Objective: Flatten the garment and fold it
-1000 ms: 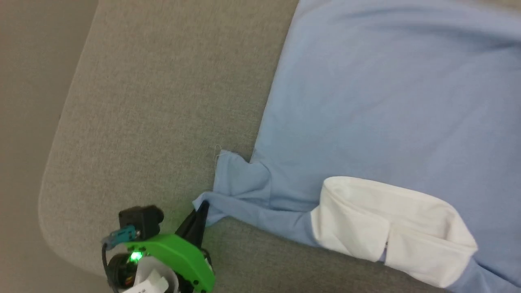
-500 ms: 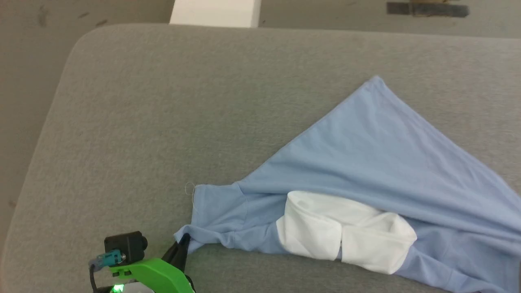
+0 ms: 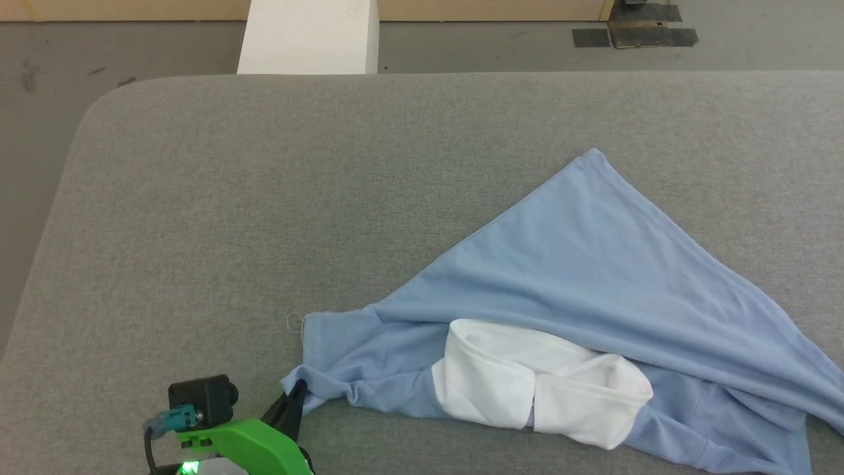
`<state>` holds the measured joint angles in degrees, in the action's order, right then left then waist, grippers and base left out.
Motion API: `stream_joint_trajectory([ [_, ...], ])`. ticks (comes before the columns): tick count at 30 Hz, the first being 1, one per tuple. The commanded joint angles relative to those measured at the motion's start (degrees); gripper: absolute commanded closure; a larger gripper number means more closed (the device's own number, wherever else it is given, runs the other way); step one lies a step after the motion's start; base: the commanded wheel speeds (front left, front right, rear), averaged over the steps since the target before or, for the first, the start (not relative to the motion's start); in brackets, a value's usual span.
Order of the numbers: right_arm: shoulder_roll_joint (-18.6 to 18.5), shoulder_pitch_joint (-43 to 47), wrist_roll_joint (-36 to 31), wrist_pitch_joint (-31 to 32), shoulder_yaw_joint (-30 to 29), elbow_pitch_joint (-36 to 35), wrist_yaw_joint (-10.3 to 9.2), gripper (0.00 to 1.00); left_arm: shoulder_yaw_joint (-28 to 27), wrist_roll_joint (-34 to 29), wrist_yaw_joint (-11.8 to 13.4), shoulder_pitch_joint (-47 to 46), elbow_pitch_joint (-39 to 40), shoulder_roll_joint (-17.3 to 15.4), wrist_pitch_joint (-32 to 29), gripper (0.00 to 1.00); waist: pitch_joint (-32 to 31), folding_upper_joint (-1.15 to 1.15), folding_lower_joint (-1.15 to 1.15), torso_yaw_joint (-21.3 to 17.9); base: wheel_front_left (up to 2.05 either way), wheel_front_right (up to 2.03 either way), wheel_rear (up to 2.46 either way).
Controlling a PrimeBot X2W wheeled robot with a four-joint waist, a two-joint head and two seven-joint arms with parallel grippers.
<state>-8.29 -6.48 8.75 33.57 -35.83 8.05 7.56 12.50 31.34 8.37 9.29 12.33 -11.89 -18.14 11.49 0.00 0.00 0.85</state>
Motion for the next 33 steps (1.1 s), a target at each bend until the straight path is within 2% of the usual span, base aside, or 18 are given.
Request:
stream_joint_trajectory([
  [1,-0.99,-2.46,0.55,-3.55,2.16,-1.14,-0.08,0.0,0.0,0.75,-0.06,-0.26,0.02,-0.27,0.04,1.0,0.35,0.0,0.0,0.59,0.0,0.0,0.0],
  [4,-2.77,-6.65,3.09,-13.02,8.66,-2.15,-0.08,0.0,0.11,1.1,-0.41,-1.03,-0.23,-0.06,0.3,1.0,1.02,0.0,0.0,1.4,0.0,0.0,0.0],
  [8,-6.82,-12.36,6.14,-22.04,21.45,-1.05,-0.08,0.0,0.72,1.02,-0.71,-2.18,-0.63,0.28,0.52,1.0,2.62,0.0,0.0,2.7,0.0,0.0,0.0],
  [11,-9.09,-17.22,7.31,-25.01,29.76,1.98,-0.08,0.0,0.92,1.08,-0.85,-3.44,-0.92,0.72,0.9,1.0,4.15,0.0,0.0,4.02,0.0,0.0,0.0],
  [14,-11.89,-23.05,8.22,-24.85,38.24,7.02,-0.08,0.0,1.17,0.97,-1.03,-4.95,-1.43,1.1,1.31,1.0,5.97,0.0,0.0,5.59,0.0,0.0,0.0],
  [17,-13.79,-28.7,9.36,-21.77,43.93,13.04,-0.08,0.0,1.58,0.95,-1.45,-5.9,-1.83,1.33,1.69,1.0,7.67,0.0,0.0,7.31,0.0,0.0,0.0],
  [20,-14.76,-34.08,10.65,-15.47,47.46,19.84,-0.08,0.0,2.12,0.98,-1.83,-6.58,-2.16,1.76,2.18,1.0,9.29,0.0,0.0,9.12,0.0,0.0,0.0],
  [24,-14.75,-39.85,11.33,-5.96,47.42,27.3,-0.08,0.0,2.9,1.19,-2.31,-7.26,-2.7,2.6,2.93,1.0,11.21,0.0,0.0,11.3,0.0,0.0,0.0],
  [30,-14.24,-44.86,9.97,6.74,46.08,33.94,-0.08,0.0,3.79,1.33,-2.79,-7.98,-3.94,3.52,3.97,1.0,12.89,0.0,0.0,13.52,0.0,0.0,0.0],
  [31,-14.14,-45.2,9.6,8.53,45.76,34.65,-0.08,0.03,3.9,1.34,-2.84,-8.03,-4.11,3.61,4.08,1.0,12.96,0.0,0.0,13.67,0.0,0.0,0.0],
  [32,-14.01,-45.53,9.04,10.6,45.24,35.47,-0.08,0.44,4.01,1.36,-2.89,-8.08,-4.32,3.7,4.22,1.0,12.98,0.0,0.0,13.8,0.0,0.0,0.0],
  [33,-13.88,-45.72,8.42,12.31,44.87,35.97,-0.08,0.64,4.11,1.39,-2.92,-8.1,-4.51,3.76,4.3,1.0,12.98,0.0,0.0,13.91,0.0,0.0,0.0],
])
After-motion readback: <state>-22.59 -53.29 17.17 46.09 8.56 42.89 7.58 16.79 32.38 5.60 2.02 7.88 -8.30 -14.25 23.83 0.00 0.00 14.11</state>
